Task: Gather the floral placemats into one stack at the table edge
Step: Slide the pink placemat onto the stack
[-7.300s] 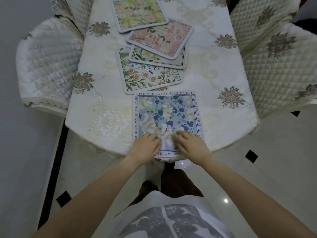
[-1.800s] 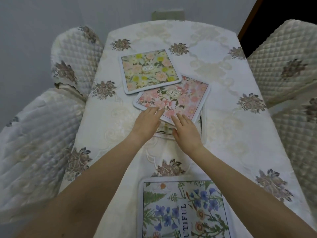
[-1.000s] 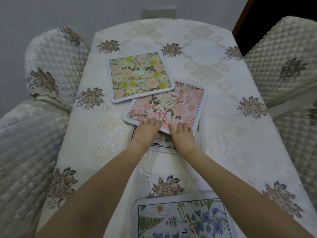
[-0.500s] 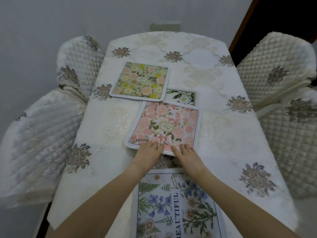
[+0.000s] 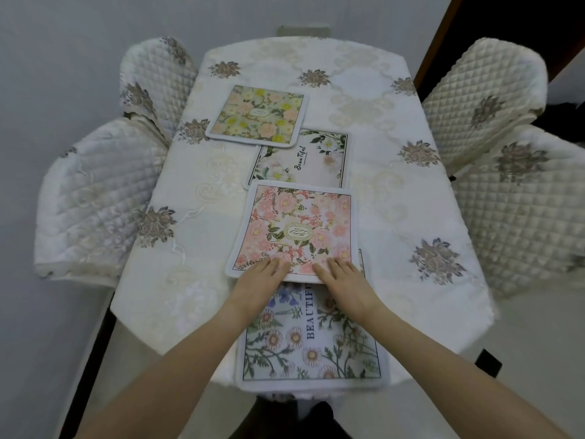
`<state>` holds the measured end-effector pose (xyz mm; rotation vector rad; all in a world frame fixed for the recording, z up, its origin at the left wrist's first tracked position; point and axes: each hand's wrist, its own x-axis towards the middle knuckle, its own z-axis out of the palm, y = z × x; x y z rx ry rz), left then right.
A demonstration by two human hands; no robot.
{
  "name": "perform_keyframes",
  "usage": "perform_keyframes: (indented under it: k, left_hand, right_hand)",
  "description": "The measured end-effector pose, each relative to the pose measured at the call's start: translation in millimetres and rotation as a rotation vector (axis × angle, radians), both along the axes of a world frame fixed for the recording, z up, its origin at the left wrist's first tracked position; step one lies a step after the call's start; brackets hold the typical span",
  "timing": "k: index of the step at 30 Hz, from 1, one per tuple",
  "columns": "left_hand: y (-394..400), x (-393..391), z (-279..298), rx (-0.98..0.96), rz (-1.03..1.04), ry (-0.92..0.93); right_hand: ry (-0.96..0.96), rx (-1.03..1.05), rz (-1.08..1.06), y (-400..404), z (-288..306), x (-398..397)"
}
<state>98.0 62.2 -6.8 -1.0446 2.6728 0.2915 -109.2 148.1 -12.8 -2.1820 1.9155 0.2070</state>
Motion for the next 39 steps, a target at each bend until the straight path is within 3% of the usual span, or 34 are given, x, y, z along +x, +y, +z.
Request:
perform_keyframes:
  k: [15, 23, 28, 31, 39]
  left_hand:
    - [132, 32, -6, -0.078, -0.068, 0.004]
    - [165, 37, -5, -0.276, -0.203, 0.079]
    - [168, 40, 1, -0.159, -0.126, 0.1]
    - [160, 47, -7, 0.014, -0.106, 0.052]
    - [162, 51, -11, 0.007, -0.177, 0.22]
  right_hand:
    - [-0.014, -0.004, 0.053, 130, -7, 16]
    - [0.012, 0.027, 0.082, 161, -12, 19]
    - [0.024, 0.053, 0.082, 164, -13, 20]
    - [0.026, 0.068, 0.083, 164, -13, 19]
    - [-0.034, 0.046, 0.092, 169, -10, 12]
